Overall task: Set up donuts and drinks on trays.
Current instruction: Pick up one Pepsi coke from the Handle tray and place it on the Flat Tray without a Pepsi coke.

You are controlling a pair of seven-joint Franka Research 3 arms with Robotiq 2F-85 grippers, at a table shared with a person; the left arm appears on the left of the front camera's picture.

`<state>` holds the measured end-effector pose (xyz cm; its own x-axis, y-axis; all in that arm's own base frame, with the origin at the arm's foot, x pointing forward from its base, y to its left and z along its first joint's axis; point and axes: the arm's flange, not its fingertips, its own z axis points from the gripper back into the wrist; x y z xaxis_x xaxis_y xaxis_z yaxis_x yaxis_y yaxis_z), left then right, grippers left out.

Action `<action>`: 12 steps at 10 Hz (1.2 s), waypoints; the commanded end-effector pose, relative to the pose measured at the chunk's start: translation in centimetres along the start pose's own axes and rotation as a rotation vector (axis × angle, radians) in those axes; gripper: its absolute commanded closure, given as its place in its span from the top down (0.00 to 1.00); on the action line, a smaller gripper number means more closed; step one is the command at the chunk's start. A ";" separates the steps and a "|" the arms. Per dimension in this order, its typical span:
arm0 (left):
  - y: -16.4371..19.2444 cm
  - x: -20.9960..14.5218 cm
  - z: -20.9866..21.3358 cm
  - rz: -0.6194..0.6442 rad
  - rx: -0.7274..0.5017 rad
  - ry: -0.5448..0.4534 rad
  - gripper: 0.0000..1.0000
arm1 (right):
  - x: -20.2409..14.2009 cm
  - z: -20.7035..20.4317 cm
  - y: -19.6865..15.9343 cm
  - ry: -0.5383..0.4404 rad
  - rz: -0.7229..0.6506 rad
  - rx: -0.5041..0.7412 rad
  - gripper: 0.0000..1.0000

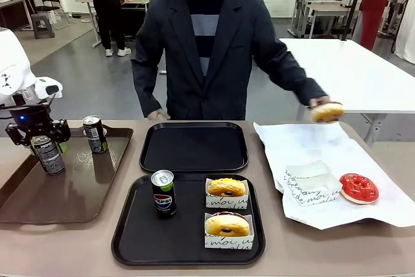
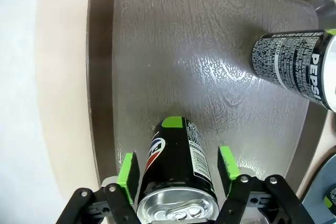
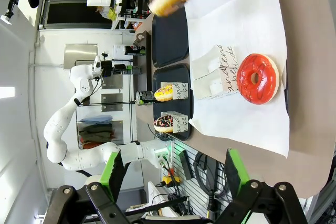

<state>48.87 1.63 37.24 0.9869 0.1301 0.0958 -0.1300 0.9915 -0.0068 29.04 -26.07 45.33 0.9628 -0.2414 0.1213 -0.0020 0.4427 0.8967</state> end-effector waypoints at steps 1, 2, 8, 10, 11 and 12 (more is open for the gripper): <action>-0.1 -0.1 0.3 0.023 0.000 -0.020 0.46 | 0.0 0.1 -0.1 -0.006 0.016 0.016 1.00; 0.1 -0.2 0.6 0.020 -0.007 -0.020 0.58 | 0.0 0.1 -0.1 -0.006 0.016 0.016 1.00; 0.4 -0.5 2.3 0.017 -0.017 -0.010 0.05 | 0.0 0.1 -0.1 -0.006 0.016 0.016 1.00; 0.4 -2.7 5.8 -0.034 -0.071 0.034 0.00 | 0.0 0.1 -0.1 -0.006 0.016 0.016 1.00; 0.5 -4.3 7.8 -0.068 -0.094 0.018 0.00 | 0.0 0.1 -0.1 -0.006 0.016 0.016 1.00; 0.7 -6.4 10.4 -0.100 -0.096 -0.031 0.00 | 0.0 0.1 -0.1 -0.006 0.016 0.016 1.00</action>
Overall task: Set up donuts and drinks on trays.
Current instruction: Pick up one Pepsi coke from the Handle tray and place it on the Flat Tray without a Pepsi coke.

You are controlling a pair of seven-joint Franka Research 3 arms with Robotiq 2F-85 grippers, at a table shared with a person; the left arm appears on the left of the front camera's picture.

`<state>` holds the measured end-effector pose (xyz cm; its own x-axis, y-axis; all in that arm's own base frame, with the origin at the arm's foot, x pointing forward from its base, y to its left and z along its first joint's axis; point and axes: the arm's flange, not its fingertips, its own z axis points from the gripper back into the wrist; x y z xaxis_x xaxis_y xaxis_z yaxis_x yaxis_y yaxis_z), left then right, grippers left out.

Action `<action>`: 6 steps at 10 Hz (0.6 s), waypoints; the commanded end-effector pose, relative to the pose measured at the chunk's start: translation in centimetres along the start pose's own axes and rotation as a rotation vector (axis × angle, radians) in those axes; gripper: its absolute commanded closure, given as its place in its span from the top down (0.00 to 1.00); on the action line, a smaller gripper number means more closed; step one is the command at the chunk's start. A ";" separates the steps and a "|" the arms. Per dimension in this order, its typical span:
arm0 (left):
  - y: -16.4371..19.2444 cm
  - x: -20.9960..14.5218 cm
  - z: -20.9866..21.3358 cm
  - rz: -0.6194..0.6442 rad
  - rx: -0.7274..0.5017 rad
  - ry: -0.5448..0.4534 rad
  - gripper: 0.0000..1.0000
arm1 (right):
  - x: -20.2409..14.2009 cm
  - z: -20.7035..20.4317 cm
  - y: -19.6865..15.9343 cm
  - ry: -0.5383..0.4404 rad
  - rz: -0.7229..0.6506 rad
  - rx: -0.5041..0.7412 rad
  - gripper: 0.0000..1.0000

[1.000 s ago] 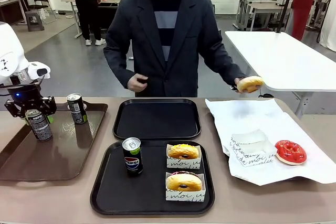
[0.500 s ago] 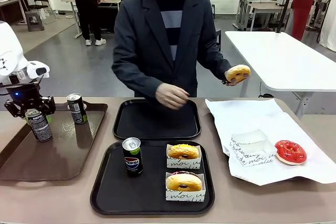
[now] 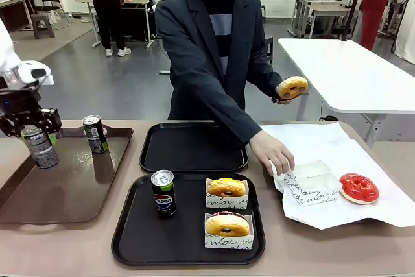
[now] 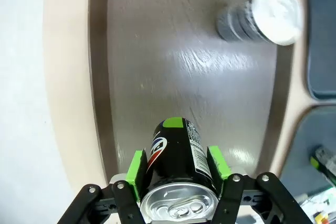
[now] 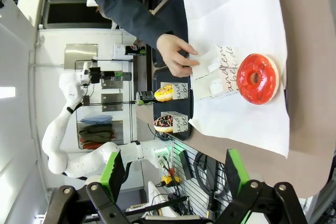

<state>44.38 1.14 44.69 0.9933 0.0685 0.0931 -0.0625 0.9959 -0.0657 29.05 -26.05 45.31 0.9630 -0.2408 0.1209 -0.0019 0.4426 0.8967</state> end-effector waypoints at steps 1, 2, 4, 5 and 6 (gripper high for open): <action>0.1 -4.0 4.6 -0.063 -0.004 -0.068 0.00 | 0.0 0.1 -0.1 -0.007 0.016 0.016 1.00; -0.1 -5.2 6.0 -0.076 -0.010 -0.074 0.00 | 0.0 0.1 -0.1 -0.007 0.016 0.016 1.00; 0.2 -6.9 8.0 -0.081 -0.028 -0.092 0.00 | 0.0 0.1 -0.1 -0.007 0.016 0.016 1.00; 0.5 -7.2 8.1 -0.071 -0.035 -0.098 0.00 | 0.0 0.1 -0.1 -0.007 0.016 0.016 1.00; 1.1 -6.9 7.8 -0.055 -0.038 -0.104 0.00 | 0.0 0.1 -0.1 -0.007 0.016 0.016 1.00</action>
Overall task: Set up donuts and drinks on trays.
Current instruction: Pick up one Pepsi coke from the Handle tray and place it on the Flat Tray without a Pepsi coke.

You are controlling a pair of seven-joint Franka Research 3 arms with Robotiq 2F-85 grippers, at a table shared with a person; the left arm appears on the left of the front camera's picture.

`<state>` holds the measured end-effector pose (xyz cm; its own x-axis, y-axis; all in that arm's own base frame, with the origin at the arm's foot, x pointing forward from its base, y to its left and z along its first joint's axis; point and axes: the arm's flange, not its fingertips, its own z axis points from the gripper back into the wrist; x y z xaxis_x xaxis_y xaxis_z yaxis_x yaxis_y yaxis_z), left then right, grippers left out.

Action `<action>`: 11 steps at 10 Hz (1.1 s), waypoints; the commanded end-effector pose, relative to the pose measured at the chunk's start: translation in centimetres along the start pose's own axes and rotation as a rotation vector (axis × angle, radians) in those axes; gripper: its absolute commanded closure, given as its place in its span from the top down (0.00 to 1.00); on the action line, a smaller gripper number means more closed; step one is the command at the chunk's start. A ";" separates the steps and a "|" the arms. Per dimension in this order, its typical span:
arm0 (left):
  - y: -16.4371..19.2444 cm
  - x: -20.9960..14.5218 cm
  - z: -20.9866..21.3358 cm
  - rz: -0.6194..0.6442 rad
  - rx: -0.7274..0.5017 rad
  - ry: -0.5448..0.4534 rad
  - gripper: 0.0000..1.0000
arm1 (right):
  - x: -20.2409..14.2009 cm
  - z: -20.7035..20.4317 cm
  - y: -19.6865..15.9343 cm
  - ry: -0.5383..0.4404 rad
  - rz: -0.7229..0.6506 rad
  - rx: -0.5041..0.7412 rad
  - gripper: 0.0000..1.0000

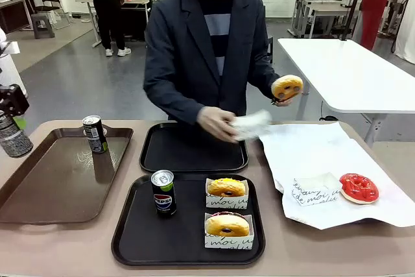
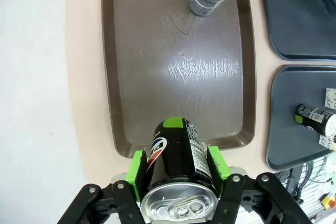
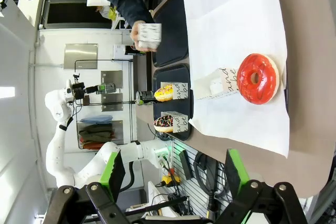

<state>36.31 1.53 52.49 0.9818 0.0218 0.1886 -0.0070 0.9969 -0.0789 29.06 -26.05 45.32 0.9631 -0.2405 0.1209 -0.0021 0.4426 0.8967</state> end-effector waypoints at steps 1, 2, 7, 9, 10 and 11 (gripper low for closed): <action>-0.4 0.3 0.1 -0.009 0.005 0.001 0.00 | 0.0 0.1 -0.1 -0.007 0.016 0.016 1.00; -0.4 0.3 0.1 -0.009 0.005 0.001 0.00 | 0.0 0.1 -0.1 -0.007 0.016 0.016 1.00; -0.3 0.1 -0.2 -0.006 0.003 0.005 0.59 | 0.0 0.1 -0.1 -0.007 0.016 0.016 1.00; -5.9 0.8 0.4 -0.147 0.046 -0.004 0.59 | 0.0 0.1 -0.1 -0.007 0.016 0.016 1.00; -9.0 1.4 0.0 -0.203 0.072 0.006 0.59 | 0.0 0.1 -0.1 -0.007 0.016 0.016 1.00; -12.5 3.2 -0.7 -0.257 0.086 0.034 0.59 | 0.0 0.1 -0.1 -0.007 0.016 0.016 1.00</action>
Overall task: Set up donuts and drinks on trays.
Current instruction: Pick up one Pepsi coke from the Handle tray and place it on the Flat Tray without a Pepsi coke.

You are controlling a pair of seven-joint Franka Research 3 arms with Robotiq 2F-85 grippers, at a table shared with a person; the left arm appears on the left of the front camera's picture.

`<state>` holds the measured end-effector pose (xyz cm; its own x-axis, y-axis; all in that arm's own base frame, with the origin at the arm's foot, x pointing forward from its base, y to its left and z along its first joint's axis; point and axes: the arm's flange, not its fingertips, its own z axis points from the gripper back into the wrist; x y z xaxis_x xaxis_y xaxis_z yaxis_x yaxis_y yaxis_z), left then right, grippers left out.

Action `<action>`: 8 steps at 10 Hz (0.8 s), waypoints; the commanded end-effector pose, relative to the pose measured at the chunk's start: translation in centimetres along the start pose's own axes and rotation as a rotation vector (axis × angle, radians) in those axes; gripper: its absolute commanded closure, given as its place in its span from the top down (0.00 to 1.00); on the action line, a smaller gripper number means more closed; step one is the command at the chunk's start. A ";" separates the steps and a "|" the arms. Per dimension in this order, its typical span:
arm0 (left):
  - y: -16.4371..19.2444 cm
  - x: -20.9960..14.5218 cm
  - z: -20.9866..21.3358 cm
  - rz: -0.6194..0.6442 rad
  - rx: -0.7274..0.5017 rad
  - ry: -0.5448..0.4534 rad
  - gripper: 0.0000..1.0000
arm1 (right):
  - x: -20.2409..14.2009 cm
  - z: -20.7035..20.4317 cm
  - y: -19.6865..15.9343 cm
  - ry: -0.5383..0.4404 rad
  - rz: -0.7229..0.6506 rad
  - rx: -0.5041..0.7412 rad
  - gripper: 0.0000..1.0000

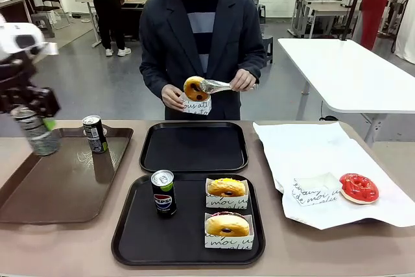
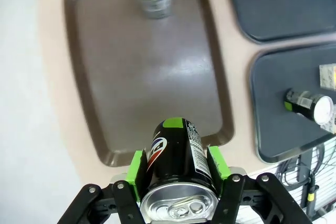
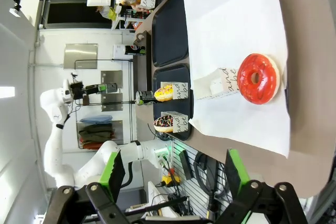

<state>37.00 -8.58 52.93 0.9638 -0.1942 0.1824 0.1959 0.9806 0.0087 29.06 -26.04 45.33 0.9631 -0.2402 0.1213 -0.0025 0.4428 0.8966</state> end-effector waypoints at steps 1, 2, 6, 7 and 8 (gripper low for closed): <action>-4.6 5.1 -1.3 -0.087 0.042 0.050 0.59 | 0.0 0.1 -0.1 -0.007 0.016 0.016 1.00; -7.2 6.9 -2.6 -0.127 0.046 0.071 0.59 | 0.0 0.1 -0.1 -0.007 0.016 0.016 1.00; -14.1 11.6 -6.9 -0.258 0.007 0.119 0.59 | 0.0 0.1 -0.1 -0.007 0.016 0.016 1.00; -15.0 11.8 -8.2 -0.277 0.007 0.121 0.59 | 0.0 0.1 -0.1 -0.007 0.016 0.016 1.00; -14.8 11.3 -8.6 -0.283 0.018 0.145 0.59 | 0.0 0.1 -0.1 -0.007 0.016 0.016 1.00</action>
<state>46.68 -25.84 45.85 0.8897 -0.4559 0.0265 0.4553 0.8900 0.0242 29.04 -26.05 45.34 0.9630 -0.2406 0.1213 -0.0024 0.4427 0.8966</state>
